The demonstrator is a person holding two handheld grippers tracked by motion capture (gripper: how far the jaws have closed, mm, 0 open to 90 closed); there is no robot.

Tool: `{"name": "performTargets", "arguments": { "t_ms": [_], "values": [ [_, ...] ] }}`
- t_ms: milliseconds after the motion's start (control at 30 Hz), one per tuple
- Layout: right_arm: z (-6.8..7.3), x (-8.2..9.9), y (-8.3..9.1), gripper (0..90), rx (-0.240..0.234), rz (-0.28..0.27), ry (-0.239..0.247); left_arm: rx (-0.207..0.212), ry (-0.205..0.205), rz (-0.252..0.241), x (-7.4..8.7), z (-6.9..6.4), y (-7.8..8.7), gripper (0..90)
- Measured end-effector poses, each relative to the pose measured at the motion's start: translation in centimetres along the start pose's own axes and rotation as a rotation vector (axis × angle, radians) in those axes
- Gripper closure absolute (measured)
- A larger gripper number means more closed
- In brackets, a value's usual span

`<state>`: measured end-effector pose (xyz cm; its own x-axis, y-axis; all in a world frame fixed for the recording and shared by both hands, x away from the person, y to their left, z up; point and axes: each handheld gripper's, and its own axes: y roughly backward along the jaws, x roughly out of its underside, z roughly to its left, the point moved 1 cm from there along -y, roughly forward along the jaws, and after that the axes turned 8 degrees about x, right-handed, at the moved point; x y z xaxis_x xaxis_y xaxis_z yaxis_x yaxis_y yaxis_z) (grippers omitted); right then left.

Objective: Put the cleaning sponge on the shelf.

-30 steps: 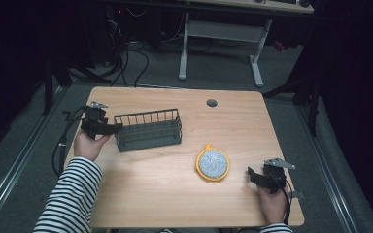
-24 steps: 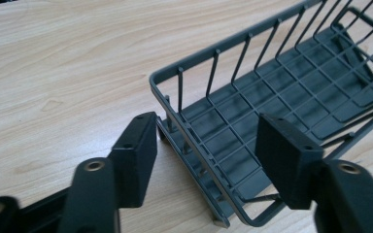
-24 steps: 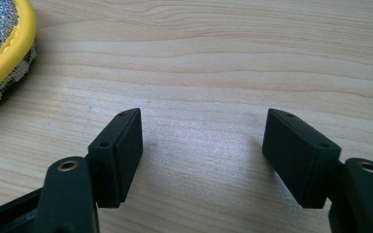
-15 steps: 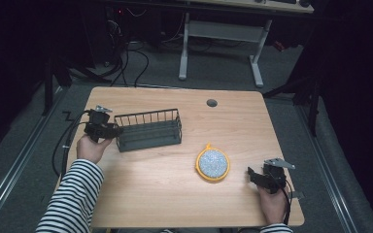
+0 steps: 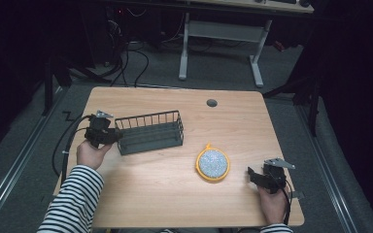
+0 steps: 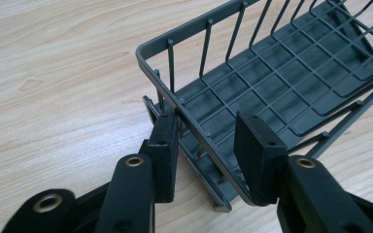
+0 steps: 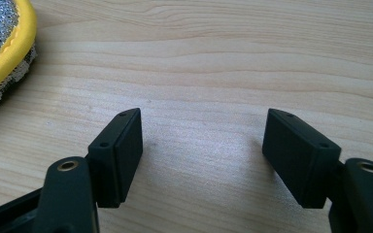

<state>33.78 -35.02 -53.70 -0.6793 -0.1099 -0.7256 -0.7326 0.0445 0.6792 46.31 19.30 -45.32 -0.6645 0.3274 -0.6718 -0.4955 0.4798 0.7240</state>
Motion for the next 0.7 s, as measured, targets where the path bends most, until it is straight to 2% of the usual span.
{"name": "performTargets", "arguments": {
  "t_ms": [433, 700],
  "values": [
    [0.0, 0.0, 0.0, 31.0, 0.001, 0.001, 0.002, 0.001, -0.004, -0.026, 2.0, -2.0, 1.1, 61.6],
    [0.0, 0.0, 0.0, 31.0, 0.001, 0.002, 0.003, 0.008, 0.015, -0.057, 3.3, -3.2, 1.8, 61.5]
  ]
}}
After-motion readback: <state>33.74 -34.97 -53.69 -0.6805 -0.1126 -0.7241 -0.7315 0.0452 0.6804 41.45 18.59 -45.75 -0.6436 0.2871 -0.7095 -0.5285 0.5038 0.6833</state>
